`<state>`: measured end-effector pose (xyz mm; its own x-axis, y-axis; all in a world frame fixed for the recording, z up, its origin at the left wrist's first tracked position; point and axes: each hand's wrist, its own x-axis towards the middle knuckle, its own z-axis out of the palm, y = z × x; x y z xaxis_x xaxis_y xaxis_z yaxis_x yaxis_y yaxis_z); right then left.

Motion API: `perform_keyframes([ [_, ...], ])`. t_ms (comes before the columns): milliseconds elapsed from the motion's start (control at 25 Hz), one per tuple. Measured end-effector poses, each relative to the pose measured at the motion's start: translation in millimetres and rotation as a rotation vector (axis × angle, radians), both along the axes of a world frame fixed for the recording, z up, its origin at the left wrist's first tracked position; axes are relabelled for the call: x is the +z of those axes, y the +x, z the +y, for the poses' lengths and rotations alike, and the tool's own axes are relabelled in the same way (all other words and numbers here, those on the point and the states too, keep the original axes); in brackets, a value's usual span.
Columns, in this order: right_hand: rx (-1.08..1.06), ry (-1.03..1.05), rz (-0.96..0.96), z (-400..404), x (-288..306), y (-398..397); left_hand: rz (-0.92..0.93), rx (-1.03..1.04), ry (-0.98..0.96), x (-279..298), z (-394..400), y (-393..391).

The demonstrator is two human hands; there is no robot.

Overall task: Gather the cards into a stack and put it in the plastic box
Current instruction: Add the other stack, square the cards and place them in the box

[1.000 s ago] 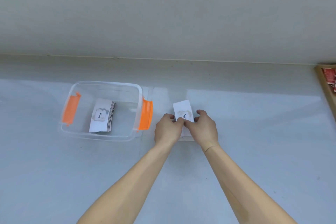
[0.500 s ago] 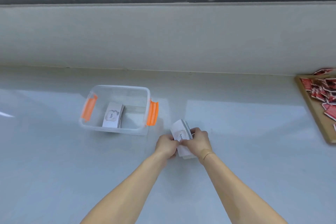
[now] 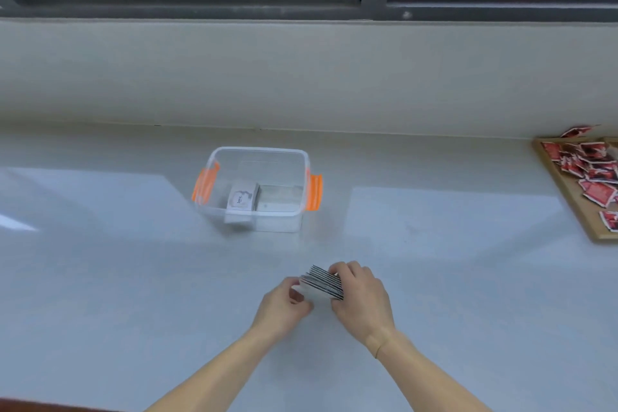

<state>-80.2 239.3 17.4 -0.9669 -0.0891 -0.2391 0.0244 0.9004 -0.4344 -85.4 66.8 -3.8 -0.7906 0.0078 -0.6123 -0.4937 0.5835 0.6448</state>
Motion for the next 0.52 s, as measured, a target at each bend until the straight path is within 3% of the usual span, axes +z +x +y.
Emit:
perform_keyframes([
  [120, 0.104, 0.051, 0.046, -36, -1, 8, 0.207, -0.127, -0.115, -1, -37, 9],
  [320, 0.155, 0.058, 0.123, -88, -7, 9, 0.562, -0.615, -0.328, -3, -90, 1],
  [520, 0.123, 0.102, 0.135, -119, -17, 10, 0.699, -0.771, -0.494, -12, -108, -2],
])
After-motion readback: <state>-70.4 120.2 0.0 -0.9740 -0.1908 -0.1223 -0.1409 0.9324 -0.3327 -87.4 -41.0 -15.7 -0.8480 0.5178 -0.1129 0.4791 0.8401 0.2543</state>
